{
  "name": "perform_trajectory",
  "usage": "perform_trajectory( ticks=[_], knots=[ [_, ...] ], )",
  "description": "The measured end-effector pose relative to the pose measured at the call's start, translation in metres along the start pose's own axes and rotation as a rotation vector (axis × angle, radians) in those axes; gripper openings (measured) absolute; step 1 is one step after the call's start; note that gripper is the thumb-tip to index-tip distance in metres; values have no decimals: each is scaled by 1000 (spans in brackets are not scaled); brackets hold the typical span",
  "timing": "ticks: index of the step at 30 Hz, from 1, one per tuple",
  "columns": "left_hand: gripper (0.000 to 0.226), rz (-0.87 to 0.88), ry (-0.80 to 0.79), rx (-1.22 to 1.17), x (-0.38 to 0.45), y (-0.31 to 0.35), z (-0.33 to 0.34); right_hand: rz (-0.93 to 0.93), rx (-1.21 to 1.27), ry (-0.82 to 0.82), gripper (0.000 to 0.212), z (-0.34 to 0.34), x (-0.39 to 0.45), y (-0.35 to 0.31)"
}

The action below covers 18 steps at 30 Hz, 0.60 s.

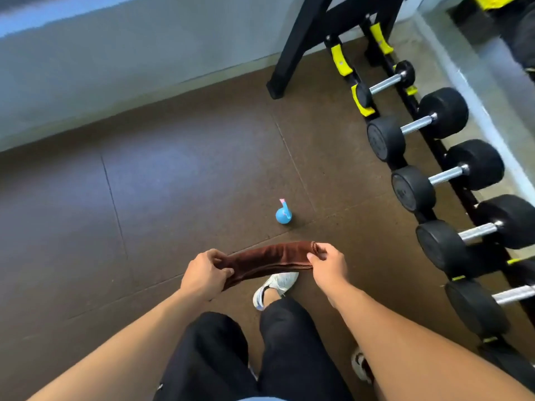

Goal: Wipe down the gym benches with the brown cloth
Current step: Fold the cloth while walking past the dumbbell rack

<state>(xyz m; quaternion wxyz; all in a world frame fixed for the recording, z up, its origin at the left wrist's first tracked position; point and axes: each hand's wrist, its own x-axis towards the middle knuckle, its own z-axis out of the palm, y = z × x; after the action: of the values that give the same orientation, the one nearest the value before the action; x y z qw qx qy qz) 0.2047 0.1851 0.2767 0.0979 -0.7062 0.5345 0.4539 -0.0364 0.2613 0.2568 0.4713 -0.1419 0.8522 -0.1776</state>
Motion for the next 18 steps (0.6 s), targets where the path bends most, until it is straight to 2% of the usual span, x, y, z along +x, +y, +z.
perform_trajectory(
  ticks=[7,13,18],
  knots=[
    [23,4,-11,18,155,59,60,27,53,77,32,20,174,-19],
    [25,43,-97,89,301,56,143,31,3,124,29,66,329,15],
    [24,81,-148,132,374,43,192,50,-41,178,28,102,417,44]
  ],
)
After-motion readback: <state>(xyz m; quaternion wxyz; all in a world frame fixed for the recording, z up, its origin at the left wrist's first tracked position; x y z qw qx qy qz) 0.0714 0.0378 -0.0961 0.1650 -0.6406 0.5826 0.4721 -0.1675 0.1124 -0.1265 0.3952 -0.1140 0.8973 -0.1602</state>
